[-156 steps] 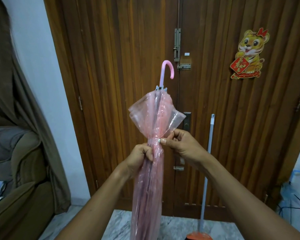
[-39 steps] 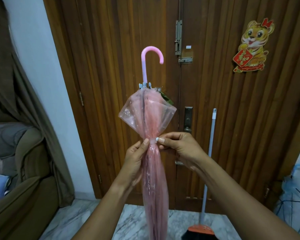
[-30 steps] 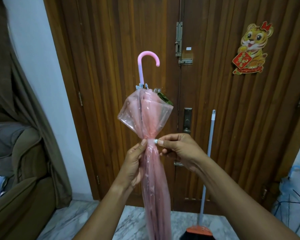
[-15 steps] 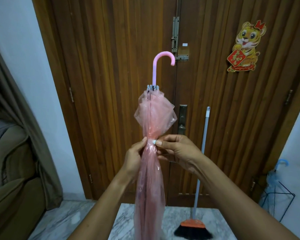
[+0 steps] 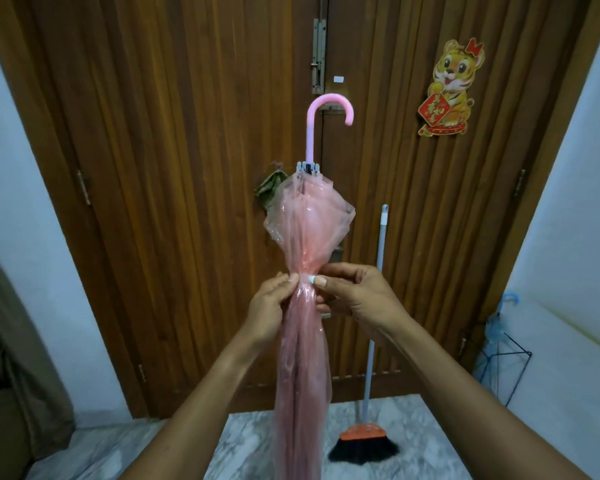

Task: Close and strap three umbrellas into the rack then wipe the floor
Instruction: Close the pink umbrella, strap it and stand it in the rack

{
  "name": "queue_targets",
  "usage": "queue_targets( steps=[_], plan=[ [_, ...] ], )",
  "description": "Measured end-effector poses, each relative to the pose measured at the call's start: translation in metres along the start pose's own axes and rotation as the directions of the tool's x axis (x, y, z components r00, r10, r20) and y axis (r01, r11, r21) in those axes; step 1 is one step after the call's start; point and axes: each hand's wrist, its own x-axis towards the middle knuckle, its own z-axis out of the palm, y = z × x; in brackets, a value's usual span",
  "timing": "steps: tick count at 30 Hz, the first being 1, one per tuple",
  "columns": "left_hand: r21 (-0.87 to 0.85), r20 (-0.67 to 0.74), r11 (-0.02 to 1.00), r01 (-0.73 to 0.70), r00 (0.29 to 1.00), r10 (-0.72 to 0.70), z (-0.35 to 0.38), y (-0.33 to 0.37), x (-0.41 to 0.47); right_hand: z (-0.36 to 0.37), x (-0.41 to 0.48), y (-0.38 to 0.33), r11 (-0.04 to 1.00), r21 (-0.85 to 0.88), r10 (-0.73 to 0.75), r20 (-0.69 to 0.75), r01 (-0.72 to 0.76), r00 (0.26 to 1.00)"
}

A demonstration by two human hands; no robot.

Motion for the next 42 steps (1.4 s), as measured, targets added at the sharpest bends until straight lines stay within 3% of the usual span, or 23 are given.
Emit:
queue_targets(
  steps=[7,16,21,24,27,31,42],
  plan=[
    [-0.003,0.072,0.999,-0.036,0.997,0.036,0.021,-0.018,0.025,-0.014,0.003,0.003,0.994,-0.079,-0.092,-0.188,0.078,0.978],
    [0.082,0.213,0.996,-0.043,0.977,0.025,0.078,-0.041,0.077,-0.090,0.020,-0.002,0.987,-0.133,-0.119,-0.229,0.090,0.966],
    [0.282,0.371,0.948,-0.151,0.928,0.038,0.141,-0.066,0.124,-0.181,0.027,0.000,0.987,-0.159,-0.061,-0.259,0.020,0.964],
    [0.337,0.400,0.905,-0.259,0.910,0.112,0.198,-0.087,0.151,-0.250,0.026,0.001,0.956,-0.293,-0.121,-0.308,0.027,0.944],
    [0.320,0.391,0.920,-0.224,0.916,0.087,0.263,-0.111,0.187,-0.328,0.028,0.001,0.926,-0.376,-0.180,-0.368,0.031,0.912],
    [0.226,0.414,0.972,-0.062,0.909,-0.038,0.349,-0.138,0.232,-0.423,0.034,-0.003,0.901,-0.433,-0.227,-0.411,0.030,0.883],
    [0.096,0.542,0.995,-0.034,0.840,-0.024,0.482,-0.227,0.381,-0.621,0.118,0.039,0.840,-0.542,-0.309,-0.514,-0.023,0.800]
  ],
)
